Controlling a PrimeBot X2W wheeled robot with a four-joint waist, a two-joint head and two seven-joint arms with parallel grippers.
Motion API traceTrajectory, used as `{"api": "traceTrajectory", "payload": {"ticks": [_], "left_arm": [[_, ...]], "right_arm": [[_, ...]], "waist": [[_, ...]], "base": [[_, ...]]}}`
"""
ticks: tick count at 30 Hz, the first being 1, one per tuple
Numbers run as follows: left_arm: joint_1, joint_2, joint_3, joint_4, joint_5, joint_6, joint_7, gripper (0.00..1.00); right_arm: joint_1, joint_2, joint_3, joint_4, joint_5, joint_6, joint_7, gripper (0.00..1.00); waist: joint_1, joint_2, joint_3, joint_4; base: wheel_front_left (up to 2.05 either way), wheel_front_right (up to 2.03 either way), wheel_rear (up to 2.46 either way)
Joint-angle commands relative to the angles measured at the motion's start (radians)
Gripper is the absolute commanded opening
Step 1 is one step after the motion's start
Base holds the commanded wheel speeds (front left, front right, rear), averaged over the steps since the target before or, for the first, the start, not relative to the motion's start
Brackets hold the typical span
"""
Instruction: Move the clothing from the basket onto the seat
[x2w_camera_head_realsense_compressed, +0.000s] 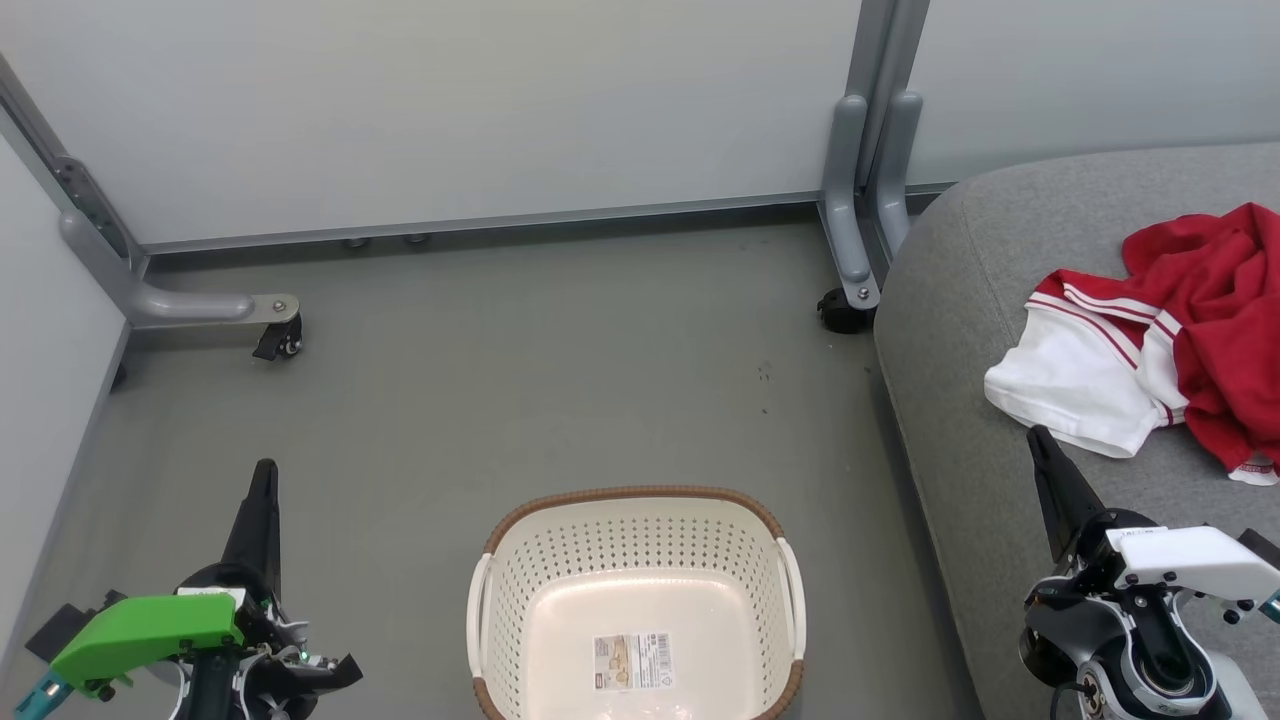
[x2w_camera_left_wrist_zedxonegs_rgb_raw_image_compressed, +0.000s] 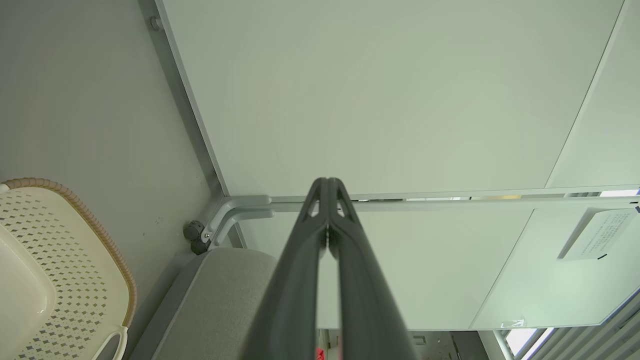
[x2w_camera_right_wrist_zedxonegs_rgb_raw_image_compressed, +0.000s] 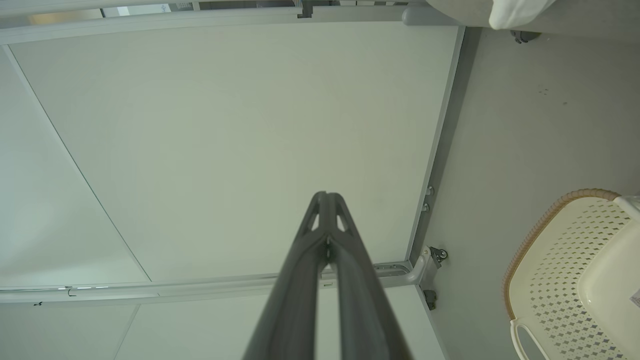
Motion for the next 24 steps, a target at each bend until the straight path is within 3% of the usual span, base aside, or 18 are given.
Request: {"api": "traceTrajectory", "payload": {"ticks": [1,24], "left_arm": [[-0.011,0.000,0.003,-0.002,-0.003,-0.005,0.004,0.00],[-0.011,0.001,0.002,-0.002,-0.003,-0.005,0.004,0.00]], "right_arm": [[-0.007,-0.001,-0.003,0.003,0.002,0.000,0.007,0.00],[-0.008,0.007,-0.012,0.003,-0.009,0.000,0.014,0.00]], "waist": [[0.0000,0.0000,0.000,0.000],[0.0000,0.0000,0.000,0.000]], "base": [[0.00,0.00,0.00],[0.00,0.00,0.00]]}}
